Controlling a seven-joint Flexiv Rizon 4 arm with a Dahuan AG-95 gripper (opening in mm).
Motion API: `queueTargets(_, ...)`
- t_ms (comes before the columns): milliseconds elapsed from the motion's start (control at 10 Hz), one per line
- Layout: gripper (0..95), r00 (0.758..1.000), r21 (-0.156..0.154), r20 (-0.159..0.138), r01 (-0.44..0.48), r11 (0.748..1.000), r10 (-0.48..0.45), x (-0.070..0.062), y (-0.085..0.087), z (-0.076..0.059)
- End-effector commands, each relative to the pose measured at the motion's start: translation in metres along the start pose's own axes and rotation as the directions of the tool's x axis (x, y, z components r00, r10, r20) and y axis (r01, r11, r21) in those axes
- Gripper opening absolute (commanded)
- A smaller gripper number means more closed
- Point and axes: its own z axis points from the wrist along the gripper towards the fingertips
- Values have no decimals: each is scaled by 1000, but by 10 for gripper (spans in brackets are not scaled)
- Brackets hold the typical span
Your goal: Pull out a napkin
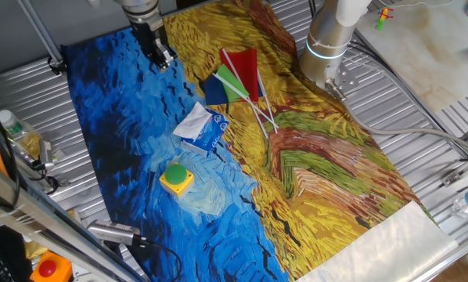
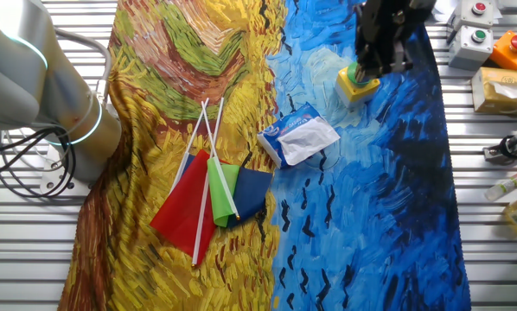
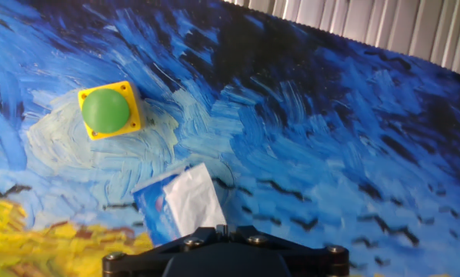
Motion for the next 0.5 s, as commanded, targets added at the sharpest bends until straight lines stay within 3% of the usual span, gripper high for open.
queueTargets(100,0,1000,2,9,7,1000,-7,3,0,1)
queueTargets(500,0,1000,3,21,8,1000,-8,3,0,1)
